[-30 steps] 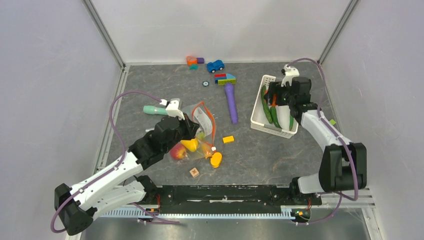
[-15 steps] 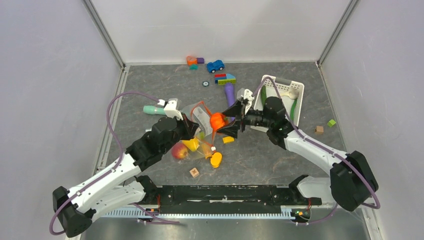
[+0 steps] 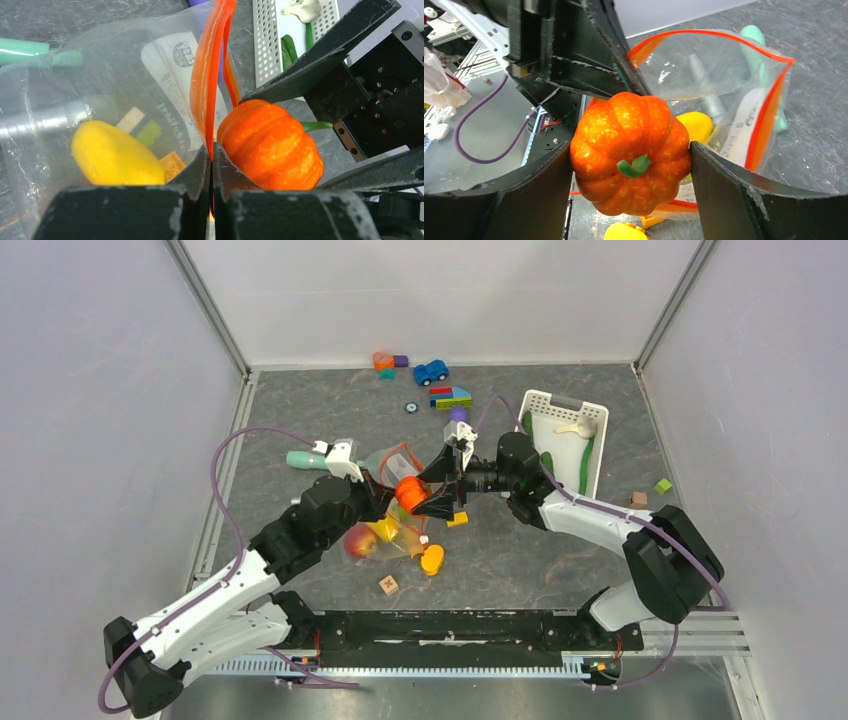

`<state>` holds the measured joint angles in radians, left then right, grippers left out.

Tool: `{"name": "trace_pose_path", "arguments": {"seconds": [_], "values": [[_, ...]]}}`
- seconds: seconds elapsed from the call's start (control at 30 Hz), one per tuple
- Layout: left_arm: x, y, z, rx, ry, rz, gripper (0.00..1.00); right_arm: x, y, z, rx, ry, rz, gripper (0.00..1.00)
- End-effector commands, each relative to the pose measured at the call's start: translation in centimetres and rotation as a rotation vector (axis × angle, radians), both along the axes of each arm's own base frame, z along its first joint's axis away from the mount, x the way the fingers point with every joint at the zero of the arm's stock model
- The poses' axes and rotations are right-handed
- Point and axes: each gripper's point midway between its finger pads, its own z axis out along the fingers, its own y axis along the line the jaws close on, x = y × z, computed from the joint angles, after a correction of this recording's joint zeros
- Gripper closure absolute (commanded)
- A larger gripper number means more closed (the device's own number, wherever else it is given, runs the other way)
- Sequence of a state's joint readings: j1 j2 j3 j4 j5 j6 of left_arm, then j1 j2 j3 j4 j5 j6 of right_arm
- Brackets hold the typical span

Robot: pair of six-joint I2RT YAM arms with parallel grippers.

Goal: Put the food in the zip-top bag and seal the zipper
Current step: Place the fake vegetable in the zipper food storage bag.

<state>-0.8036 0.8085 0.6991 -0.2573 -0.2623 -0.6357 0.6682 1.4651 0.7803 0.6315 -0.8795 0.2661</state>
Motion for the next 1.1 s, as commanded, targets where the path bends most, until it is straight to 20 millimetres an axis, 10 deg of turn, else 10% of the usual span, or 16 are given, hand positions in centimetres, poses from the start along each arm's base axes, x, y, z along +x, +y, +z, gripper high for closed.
{"name": "trace_pose_path", "arguments": {"seconds": [0.0,0.23,0.53,1.07], "values": [[-0.1,-0.6,2.0,-0.054,-0.054,-0.029,0.98,2.4,0.9,0.1,-0.035,-0.02,-0.078,0.6],[-0.3,-0.4,2.5,-0.069,-0.065,-0.027,0.98,4.6,0.7,-3.2,-0.168,0.041,-0.185,0.55],[-0.4,-0.3,2.7,-0.075,-0.072,-0.029,0.98,5.0,1.5,-2.8,-0.193,0.077,-0.197,0.48],[-0.5,-0.4,2.7,-0.083,-0.07,-0.032,0.98,7.4,3.3,-1.8,-0.219,0.274,-0.394,0.02]]}}
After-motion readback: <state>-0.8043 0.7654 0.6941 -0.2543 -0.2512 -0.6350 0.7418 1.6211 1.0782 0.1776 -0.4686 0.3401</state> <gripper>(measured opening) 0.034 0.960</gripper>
